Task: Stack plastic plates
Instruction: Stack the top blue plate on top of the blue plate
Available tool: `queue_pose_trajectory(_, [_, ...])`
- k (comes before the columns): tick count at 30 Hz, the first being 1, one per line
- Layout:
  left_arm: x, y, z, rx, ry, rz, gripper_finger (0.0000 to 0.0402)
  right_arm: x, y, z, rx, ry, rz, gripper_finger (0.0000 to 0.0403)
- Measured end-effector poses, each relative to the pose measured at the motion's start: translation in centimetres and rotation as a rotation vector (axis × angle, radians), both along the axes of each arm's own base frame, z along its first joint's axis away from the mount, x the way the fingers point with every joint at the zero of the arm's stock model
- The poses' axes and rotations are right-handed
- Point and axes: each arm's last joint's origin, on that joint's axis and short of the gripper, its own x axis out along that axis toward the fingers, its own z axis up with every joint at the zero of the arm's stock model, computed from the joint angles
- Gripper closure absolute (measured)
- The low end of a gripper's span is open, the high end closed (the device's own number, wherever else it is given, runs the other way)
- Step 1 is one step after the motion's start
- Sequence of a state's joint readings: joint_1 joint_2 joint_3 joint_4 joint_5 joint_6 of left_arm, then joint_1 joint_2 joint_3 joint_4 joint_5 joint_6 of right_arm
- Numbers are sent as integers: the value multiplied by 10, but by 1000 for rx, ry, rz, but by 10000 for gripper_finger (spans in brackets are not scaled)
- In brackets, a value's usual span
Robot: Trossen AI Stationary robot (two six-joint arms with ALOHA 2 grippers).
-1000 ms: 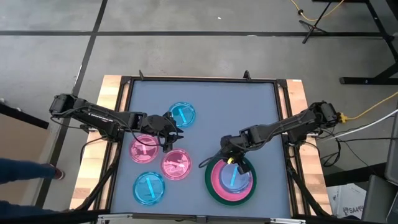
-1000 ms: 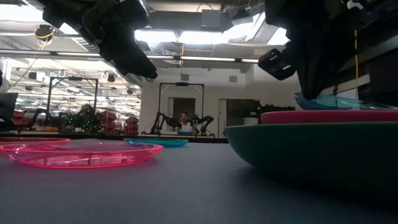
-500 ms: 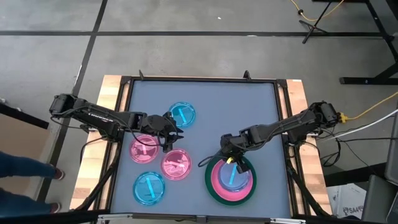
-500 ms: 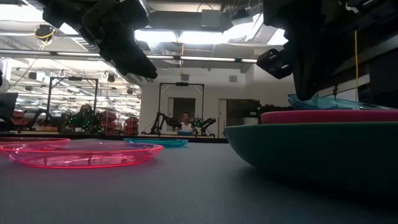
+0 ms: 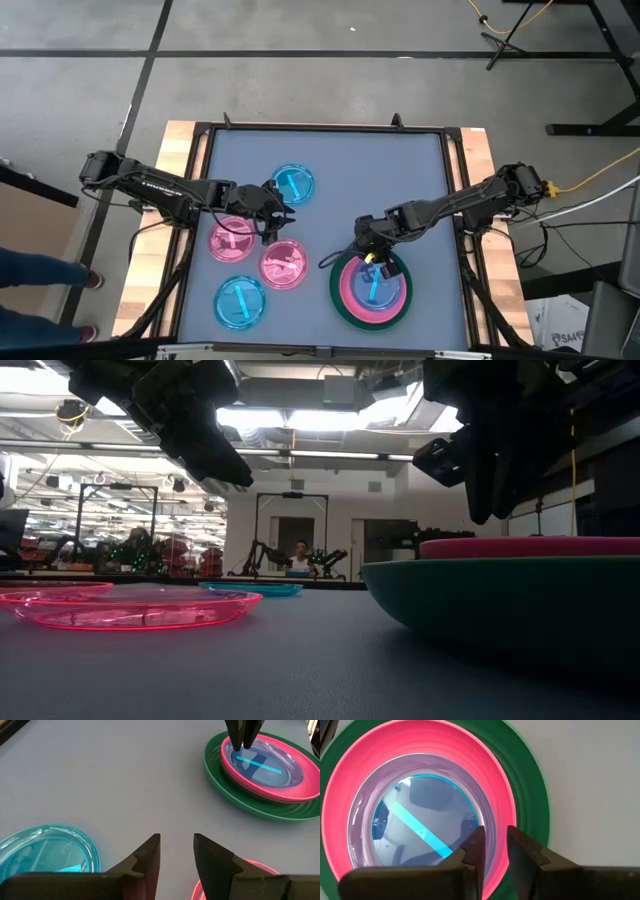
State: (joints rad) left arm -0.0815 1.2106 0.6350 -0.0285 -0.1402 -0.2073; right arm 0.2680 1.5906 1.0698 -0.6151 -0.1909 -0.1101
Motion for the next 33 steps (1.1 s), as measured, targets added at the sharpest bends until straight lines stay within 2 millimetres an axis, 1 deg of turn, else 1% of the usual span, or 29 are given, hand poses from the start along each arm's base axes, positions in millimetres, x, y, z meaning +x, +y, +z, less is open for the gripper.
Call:
queue_pose_trajectory(21, [0, 0, 0, 1, -1, 1, 290, 0, 0, 0, 0, 0, 0, 333])
queue_pose_trajectory(25, [2, 0, 3, 8, -32, 12, 290, 0, 0, 0, 0, 0, 0, 333])
queue_pose_trajectory(33, [7, 3, 11, 123, -124, 2, 290, 3, -1, 1, -33, -38, -17, 333])
